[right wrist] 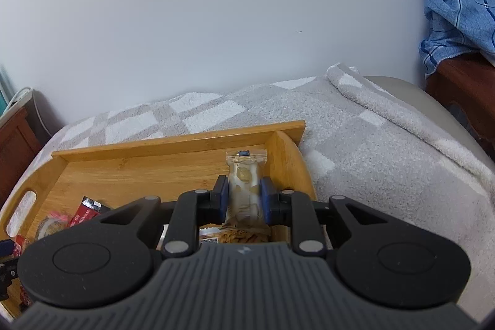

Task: Organize snacks
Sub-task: 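Carry the Biscoff packet and gold snack onto the tray and open both tools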

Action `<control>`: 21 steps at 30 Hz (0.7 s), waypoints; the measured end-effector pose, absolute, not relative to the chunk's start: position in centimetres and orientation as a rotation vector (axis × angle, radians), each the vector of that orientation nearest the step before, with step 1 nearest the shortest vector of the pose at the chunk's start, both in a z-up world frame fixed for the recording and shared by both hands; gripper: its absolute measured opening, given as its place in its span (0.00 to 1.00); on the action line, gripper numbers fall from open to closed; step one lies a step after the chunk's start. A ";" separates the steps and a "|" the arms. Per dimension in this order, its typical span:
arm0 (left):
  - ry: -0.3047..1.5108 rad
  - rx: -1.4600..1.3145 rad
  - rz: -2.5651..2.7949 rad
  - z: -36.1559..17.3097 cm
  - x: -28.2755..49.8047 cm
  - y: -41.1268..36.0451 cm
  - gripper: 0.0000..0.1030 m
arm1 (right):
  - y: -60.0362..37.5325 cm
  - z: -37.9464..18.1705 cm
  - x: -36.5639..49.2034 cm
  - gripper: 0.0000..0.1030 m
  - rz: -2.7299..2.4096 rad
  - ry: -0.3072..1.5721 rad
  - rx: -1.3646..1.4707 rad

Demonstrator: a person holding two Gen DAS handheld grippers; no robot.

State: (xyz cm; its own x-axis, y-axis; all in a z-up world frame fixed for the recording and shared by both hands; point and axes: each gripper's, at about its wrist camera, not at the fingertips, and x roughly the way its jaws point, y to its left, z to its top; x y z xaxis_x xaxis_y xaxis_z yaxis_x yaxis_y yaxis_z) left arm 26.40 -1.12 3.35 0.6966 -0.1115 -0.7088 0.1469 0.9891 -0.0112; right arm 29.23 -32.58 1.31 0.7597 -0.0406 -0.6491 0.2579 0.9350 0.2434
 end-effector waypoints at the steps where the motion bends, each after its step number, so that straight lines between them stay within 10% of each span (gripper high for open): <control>1: 0.786 0.054 -0.144 3.3 26.3 -1.2 0.59 | -32.5 1.3 29.2 0.26 -0.164 0.693 0.326; 10: 0.795 0.047 -0.132 3.4 26.2 -1.3 0.61 | -32.3 1.1 29.3 0.25 -0.153 0.699 0.308; 21: 0.759 0.060 -0.081 5.1 25.0 -1.0 0.85 | -32.4 2.7 28.0 0.56 -0.148 0.651 0.347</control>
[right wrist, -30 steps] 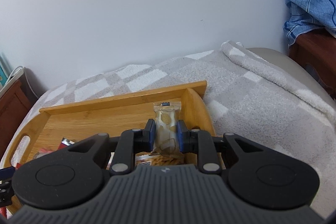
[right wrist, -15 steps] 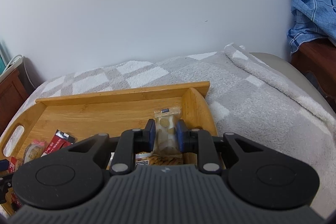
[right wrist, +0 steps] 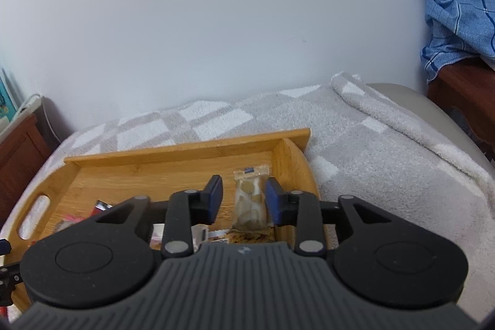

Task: Organize snacks
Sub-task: 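Carry the Biscoff packet and gold snack onto the tray and open both tools, then withdraw both tools and grasp the second Biscoff packet with the left tool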

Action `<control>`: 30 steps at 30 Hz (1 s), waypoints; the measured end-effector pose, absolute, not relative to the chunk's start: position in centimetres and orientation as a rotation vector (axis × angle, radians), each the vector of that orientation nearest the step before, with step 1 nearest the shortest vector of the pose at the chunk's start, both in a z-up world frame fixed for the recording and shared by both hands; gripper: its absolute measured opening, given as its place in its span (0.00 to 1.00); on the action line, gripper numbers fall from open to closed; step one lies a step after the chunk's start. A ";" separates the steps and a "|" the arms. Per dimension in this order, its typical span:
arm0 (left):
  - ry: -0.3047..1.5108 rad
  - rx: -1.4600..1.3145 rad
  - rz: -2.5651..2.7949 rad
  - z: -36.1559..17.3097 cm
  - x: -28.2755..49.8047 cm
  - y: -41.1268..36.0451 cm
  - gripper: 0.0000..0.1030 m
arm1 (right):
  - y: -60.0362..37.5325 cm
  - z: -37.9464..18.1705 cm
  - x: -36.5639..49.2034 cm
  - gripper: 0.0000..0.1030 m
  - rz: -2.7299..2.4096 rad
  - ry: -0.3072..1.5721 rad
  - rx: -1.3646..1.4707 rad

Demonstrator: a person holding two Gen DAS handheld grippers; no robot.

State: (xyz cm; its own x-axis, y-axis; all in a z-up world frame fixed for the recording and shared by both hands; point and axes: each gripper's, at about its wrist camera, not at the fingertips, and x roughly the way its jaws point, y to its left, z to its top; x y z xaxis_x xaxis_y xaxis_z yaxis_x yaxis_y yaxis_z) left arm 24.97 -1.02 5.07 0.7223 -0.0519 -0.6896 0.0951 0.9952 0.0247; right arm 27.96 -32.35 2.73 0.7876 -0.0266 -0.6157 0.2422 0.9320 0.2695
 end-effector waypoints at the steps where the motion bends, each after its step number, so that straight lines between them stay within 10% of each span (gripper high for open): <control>1: 0.757 0.061 -0.080 5.3 24.7 -1.0 0.86 | -32.2 3.1 27.6 0.58 -0.145 0.643 0.347; 30: 0.837 0.015 -0.022 7.5 17.4 6.9 0.94 | -22.3 6.1 14.8 0.82 -0.021 0.561 0.239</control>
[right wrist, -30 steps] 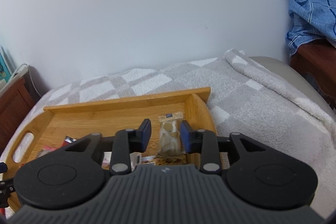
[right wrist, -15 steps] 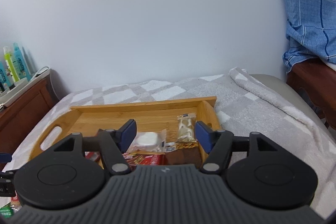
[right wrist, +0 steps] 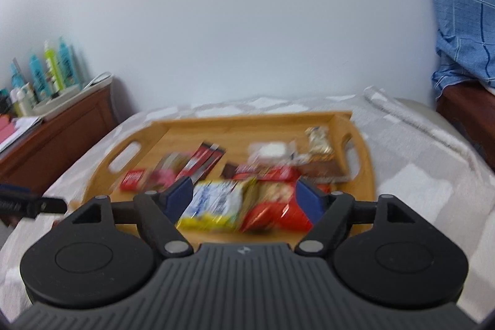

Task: Organize snacks
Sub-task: 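Withdraw both tools and grasp the second Biscoff packet with the left tool, then grasp the green packet with the right tool while the left tool holds the Biscoff packet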

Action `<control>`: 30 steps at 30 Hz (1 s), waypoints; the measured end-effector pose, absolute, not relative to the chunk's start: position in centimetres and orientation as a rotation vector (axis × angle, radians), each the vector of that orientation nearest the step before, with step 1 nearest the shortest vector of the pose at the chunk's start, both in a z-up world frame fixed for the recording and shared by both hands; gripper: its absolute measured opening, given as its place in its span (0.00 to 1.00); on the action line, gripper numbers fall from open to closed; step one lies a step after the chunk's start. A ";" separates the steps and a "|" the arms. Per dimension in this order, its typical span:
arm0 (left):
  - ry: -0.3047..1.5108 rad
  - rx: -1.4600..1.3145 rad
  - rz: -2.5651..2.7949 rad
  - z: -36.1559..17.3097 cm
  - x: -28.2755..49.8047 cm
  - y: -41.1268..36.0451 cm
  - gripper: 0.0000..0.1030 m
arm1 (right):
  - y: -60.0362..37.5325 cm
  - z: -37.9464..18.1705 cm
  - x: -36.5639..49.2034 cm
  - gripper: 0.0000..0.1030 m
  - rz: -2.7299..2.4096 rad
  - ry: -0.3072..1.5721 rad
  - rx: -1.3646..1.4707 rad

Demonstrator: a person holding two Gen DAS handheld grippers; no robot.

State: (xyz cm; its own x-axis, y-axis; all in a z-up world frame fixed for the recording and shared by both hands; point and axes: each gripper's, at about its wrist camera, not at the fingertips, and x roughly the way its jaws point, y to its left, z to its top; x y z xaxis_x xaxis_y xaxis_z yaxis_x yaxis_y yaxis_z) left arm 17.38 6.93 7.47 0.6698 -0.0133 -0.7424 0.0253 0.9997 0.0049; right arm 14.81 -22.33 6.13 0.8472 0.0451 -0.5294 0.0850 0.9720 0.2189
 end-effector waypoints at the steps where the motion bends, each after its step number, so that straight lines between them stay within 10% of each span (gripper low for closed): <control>1: 0.851 0.003 -0.021 7.1 17.4 7.3 0.94 | -21.7 5.9 14.3 0.82 -0.015 0.566 0.233; 8: 0.957 -0.054 -0.041 4.3 18.3 8.1 0.79 | -17.0 4.4 10.7 0.83 0.049 0.588 0.167; 16: 0.978 0.002 -0.015 3.3 18.2 7.8 0.32 | -11.5 3.6 7.1 0.83 0.170 0.585 0.114; 30: 0.872 -0.012 -0.088 6.3 15.8 10.6 0.31 | -3.3 2.6 7.6 0.79 0.346 0.624 0.041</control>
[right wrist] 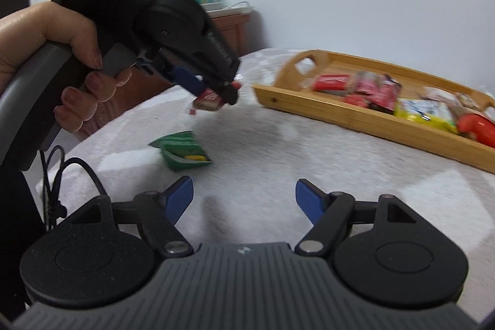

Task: Organize snacks
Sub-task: 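Grasp the green packet with the right tool while the left tool holds the Biscoff packet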

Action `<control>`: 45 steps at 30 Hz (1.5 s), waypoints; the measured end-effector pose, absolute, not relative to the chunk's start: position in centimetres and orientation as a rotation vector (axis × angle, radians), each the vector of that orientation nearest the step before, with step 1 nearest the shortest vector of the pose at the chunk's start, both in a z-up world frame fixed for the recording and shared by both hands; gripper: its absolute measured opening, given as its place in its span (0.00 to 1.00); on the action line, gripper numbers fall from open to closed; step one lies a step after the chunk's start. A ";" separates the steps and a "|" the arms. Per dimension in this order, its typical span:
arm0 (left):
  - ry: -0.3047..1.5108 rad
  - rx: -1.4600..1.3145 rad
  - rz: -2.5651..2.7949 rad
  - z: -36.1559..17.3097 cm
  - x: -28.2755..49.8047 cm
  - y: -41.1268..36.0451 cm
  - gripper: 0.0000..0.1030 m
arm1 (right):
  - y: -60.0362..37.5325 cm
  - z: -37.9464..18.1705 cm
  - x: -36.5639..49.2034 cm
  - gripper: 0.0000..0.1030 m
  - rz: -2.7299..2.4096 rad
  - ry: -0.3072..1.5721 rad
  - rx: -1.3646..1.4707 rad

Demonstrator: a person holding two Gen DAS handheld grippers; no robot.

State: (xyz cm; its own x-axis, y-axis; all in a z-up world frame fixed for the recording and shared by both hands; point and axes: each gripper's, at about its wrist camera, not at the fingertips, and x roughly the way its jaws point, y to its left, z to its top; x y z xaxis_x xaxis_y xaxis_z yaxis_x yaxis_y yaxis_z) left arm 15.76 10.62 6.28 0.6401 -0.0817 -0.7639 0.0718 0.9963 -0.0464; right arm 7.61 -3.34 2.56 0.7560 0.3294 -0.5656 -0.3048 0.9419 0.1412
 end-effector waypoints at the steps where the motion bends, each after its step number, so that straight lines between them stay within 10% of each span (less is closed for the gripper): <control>1: 0.864 -0.006 -0.090 6.4 15.6 10.8 0.31 | -2.9 2.6 7.7 0.79 0.357 0.622 0.038; 13: 0.838 0.023 -0.088 6.0 15.6 13.2 0.31 | 1.2 2.5 11.8 0.72 0.496 0.631 0.008; 17: 0.841 0.006 -0.084 5.8 15.8 13.7 0.31 | 2.1 2.1 12.4 0.43 0.526 0.647 -0.011; 21: 0.836 0.010 -0.089 5.8 15.8 13.6 0.31 | 2.0 2.1 12.2 0.37 0.517 0.636 -0.015; 45: 0.847 0.002 -0.171 6.4 14.6 8.2 0.31 | -7.9 4.6 9.4 0.30 0.199 0.587 0.014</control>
